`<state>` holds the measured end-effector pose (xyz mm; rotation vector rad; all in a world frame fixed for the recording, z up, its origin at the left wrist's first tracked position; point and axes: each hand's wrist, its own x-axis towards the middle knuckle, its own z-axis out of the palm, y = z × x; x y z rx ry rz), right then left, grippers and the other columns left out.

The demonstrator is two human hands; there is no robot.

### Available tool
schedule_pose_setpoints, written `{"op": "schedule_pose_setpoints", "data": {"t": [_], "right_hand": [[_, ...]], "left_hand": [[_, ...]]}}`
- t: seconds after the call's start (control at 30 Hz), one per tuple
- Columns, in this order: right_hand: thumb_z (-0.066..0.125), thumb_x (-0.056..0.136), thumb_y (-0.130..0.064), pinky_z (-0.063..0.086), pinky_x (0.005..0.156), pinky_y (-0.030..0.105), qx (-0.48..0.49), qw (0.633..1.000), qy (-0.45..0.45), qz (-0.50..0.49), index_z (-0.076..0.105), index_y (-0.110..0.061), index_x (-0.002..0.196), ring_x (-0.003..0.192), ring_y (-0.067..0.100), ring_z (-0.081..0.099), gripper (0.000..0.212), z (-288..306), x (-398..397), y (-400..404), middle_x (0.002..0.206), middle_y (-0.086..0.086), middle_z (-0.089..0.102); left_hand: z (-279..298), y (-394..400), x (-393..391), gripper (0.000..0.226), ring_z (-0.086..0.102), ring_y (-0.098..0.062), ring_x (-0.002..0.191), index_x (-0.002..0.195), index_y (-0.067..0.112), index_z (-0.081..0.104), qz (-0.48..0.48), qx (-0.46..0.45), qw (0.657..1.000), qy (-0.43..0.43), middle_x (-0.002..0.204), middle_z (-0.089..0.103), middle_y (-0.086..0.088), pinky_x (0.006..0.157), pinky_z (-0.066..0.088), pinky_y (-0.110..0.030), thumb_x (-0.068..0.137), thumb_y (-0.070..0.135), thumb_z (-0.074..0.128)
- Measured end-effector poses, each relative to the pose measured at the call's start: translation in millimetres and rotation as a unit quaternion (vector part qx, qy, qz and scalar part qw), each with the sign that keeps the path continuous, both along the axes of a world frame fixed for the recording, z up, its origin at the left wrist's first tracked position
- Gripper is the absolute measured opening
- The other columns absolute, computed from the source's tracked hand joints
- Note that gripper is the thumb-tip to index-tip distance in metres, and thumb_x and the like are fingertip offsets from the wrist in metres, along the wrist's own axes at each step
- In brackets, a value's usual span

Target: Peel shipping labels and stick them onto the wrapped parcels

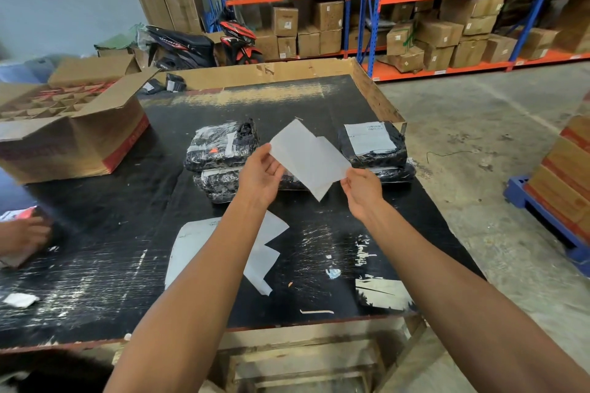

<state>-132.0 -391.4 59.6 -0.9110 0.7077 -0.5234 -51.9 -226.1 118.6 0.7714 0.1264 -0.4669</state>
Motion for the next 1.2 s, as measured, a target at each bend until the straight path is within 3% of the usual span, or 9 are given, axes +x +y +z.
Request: {"op": "schedule_pose_setpoints", "data": {"t": [0.1,0.2,0.37,0.47,0.63,0.77,0.9,1.03,1.2], "right_hand": [[0.049,0.1,0.001,0.046,0.059,0.022,-0.026,0.994,0.068,-0.081,0.057,-0.019,0.112,0.069,0.014,0.05,0.024,-15.3,-1.1,-8.0,0.11,0.011,0.06],[0.046,0.098,-0.002,0.043,0.053,0.025,-0.077,0.98,0.143,-0.117,0.067,-0.03,0.092,0.073,0.017,0.054,0.036,-29.4,-6.5,-11.9,0.115,0.011,0.065],[0.043,0.095,0.004,0.052,0.071,0.031,-0.103,0.965,0.21,-0.121,0.073,-0.022,0.091,0.093,0.028,0.064,0.039,-46.0,-20.4,-20.9,0.115,0.013,0.067],[0.044,0.093,0.006,0.052,0.062,0.03,-0.131,0.962,0.237,-0.047,0.071,-0.021,0.076,0.089,0.029,0.065,0.043,-55.7,-23.3,-21.1,0.113,0.014,0.069],[0.038,0.093,0.013,0.045,0.055,0.022,-0.185,0.952,0.184,0.16,0.071,-0.012,0.085,0.075,0.02,0.055,0.042,-43.2,-18.3,22.5,0.093,0.015,0.066],[0.051,0.098,0.003,0.056,0.092,0.033,-0.177,0.923,0.14,0.312,0.068,-0.011,0.105,0.098,0.024,0.062,0.023,-40.4,-11.8,57.5,0.111,0.018,0.065],[0.055,0.103,-0.02,0.057,0.086,0.027,-0.272,0.914,0.14,0.265,0.068,-0.015,0.118,0.097,0.019,0.067,0.02,-42.2,-8.1,55.7,0.116,0.008,0.07],[0.035,0.105,-0.05,0.055,0.069,0.024,-0.097,0.97,0.066,0.214,0.068,-0.002,0.114,0.079,0.015,0.065,0.06,-21.3,-16.3,34.6,0.101,0.011,0.074],[0.034,0.093,-0.075,0.061,0.063,0.029,0.069,0.978,0.034,0.193,0.064,0.002,0.116,0.092,0.027,0.07,0.086,1.2,-7.7,19.2,0.112,0.02,0.071]], "left_hand": [[4.2,10.7,11.5,0.006,0.07,-0.025,0.095,0.102,0.001,0.06,0.028,0.008,1.0,-0.006,0.1,0.071,-0.015,0.081,0.059,-0.036,0.097,0.004,0.058],[11.1,17.6,20.6,0.007,0.069,-0.024,0.091,0.103,0.001,0.059,0.058,0.015,0.998,-0.01,0.1,0.069,-0.014,0.073,0.059,-0.033,0.097,0.005,0.058],[18.2,30.5,29.8,0.008,0.067,-0.023,0.099,0.105,0.003,0.06,0.103,-0.019,0.994,-0.032,0.109,0.068,-0.013,0.083,0.056,-0.033,0.099,0.008,0.057],[20.1,34.8,31.9,0.01,0.068,-0.023,0.1,0.106,0.003,0.061,0.104,-0.023,0.993,-0.054,0.11,0.069,-0.012,0.081,0.059,-0.033,0.1,0.009,0.056],[25.2,22.3,19.8,0.009,0.07,-0.02,0.091,0.101,0.005,0.063,0.063,0.009,0.992,-0.108,0.098,0.071,-0.009,0.082,0.06,-0.032,0.1,0.009,0.054],[16.8,16.2,11.9,0.015,0.07,-0.018,0.09,0.099,0.006,0.067,0.019,0.079,0.975,-0.207,0.098,0.072,-0.008,0.082,0.058,-0.029,0.101,0.01,0.053],[2.2,22.5,10.2,0.019,0.07,-0.018,0.094,0.102,0.005,0.073,-0.002,0.213,0.91,-0.355,0.1,0.075,-0.007,0.09,0.059,-0.038,0.101,0.013,0.056],[-10.5,33.9,14.6,0.021,0.069,-0.013,0.103,0.109,0.013,0.076,-0.038,0.314,0.825,-0.468,0.107,0.076,0.002,0.093,0.056,-0.035,0.1,0.021,0.059],[-23.3,43.7,11.8,0.02,0.067,-0.002,0.106,0.11,0.017,0.078,-0.15,0.366,0.674,-0.624,0.111,0.075,0.006,0.096,0.052,-0.023,0.096,0.022,0.065]]}}
